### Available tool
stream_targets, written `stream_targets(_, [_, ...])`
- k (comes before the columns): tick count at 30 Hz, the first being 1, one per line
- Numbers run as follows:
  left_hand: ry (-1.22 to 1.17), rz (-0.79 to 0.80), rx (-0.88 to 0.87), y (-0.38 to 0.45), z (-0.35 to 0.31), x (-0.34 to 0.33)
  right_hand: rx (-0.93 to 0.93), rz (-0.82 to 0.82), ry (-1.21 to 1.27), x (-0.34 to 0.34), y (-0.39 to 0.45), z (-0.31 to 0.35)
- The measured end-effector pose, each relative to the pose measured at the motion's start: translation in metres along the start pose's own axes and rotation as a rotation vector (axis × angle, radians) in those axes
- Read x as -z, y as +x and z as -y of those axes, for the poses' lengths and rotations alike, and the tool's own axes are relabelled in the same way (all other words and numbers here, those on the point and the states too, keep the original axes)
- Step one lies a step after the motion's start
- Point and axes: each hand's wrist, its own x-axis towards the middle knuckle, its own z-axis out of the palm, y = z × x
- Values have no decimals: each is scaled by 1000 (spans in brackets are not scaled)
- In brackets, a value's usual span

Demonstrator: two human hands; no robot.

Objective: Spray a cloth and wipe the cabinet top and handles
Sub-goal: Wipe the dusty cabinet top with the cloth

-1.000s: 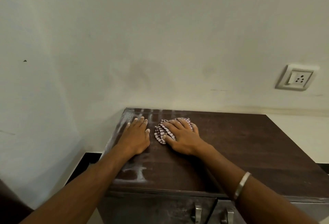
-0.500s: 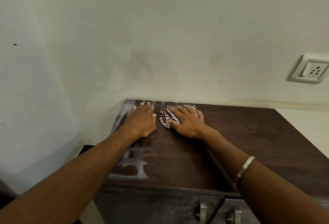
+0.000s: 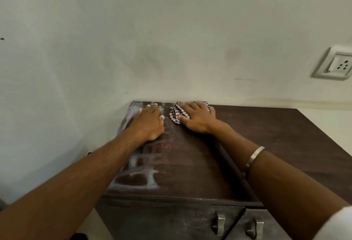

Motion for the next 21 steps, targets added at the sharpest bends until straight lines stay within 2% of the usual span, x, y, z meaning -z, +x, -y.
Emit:
stream_targets(3, [-5, 3, 0, 1, 4, 0, 29, -48, -14, 1, -14, -21])
stream_targets(6, [-9, 1, -4, -1, 5, 2, -70, -32, -19, 9, -7, -37])
stream_targets(12, [-14, 13, 4, -1, 11, -3, -168, -20, -14, 4, 18, -14])
stream_targets(21, [1, 2, 45, -3, 14, -5, -48, 21, 21, -9, 28, 43])
